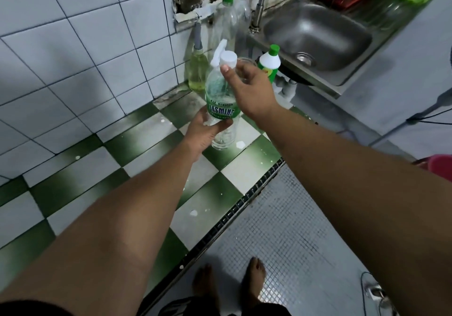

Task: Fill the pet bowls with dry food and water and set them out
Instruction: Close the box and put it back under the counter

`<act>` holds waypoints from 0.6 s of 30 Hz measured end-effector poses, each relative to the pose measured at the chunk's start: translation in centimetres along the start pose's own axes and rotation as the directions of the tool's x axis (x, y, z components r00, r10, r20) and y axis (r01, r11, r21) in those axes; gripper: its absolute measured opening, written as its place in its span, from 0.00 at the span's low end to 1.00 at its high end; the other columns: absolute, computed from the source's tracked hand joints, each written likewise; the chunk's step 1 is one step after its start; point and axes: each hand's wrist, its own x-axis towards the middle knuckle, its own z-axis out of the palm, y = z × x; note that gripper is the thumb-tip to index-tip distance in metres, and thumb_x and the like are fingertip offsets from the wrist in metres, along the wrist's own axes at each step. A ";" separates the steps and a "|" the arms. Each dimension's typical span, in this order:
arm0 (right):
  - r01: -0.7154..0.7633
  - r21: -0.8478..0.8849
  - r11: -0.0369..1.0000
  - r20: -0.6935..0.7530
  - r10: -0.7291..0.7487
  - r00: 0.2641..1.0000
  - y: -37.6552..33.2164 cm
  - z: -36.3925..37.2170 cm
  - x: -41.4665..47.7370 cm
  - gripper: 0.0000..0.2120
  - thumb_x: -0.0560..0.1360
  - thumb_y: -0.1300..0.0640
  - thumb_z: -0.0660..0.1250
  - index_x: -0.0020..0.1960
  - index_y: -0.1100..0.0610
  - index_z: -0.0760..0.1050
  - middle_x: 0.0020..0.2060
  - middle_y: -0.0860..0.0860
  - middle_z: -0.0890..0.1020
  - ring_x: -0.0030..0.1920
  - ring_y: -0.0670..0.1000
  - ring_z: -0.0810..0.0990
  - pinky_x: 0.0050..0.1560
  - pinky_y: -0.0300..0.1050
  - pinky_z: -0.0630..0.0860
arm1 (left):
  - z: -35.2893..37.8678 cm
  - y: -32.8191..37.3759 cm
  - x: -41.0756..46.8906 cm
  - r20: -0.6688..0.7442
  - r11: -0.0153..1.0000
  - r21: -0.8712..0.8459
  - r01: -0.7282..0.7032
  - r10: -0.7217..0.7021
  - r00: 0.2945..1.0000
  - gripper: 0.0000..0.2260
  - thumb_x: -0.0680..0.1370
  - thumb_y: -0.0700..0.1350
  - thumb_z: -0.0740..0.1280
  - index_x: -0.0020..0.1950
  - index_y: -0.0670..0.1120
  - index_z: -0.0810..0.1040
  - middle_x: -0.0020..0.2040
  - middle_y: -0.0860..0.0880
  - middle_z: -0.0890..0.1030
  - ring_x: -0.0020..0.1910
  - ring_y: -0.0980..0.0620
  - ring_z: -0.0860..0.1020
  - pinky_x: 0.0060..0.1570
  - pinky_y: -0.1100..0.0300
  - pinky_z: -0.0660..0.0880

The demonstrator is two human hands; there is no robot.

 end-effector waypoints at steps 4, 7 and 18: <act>0.017 -0.049 0.999 -0.043 -0.019 0.999 -0.7 -0.1 -2.9 0.35 0.69 0.28 0.65 0.63 0.53 0.78 0.55 0.48 0.84 0.55 0.45 0.83 0.59 0.50 0.80 | 0.3 -1.0 -2.6 -0.010 0.999 0.002 -0.046 0.046 0.999 0.35 0.58 0.65 0.84 0.63 0.65 0.78 0.70 0.55 0.77 0.70 0.41 0.75 0.63 0.34 0.75; 0.032 -0.022 0.999 -0.035 -0.033 0.999 -0.5 -0.8 -5.9 0.31 0.71 0.31 0.66 0.62 0.54 0.78 0.54 0.48 0.85 0.53 0.44 0.83 0.58 0.50 0.81 | 0.7 -1.7 -5.3 -0.068 0.998 -0.001 -0.071 0.070 0.995 0.35 0.56 0.66 0.84 0.61 0.64 0.79 0.69 0.52 0.77 0.70 0.44 0.73 0.64 0.36 0.75; 0.138 -0.057 0.989 0.029 -0.136 0.990 0.3 -5.2 -22.5 0.35 0.68 0.25 0.63 0.60 0.51 0.79 0.53 0.47 0.84 0.53 0.46 0.83 0.56 0.53 0.81 | 6.7 -6.7 -23.0 -0.230 0.993 -0.024 -0.113 0.105 0.967 0.25 0.71 0.53 0.79 0.65 0.52 0.76 0.57 0.53 0.82 0.55 0.51 0.82 0.47 0.56 0.80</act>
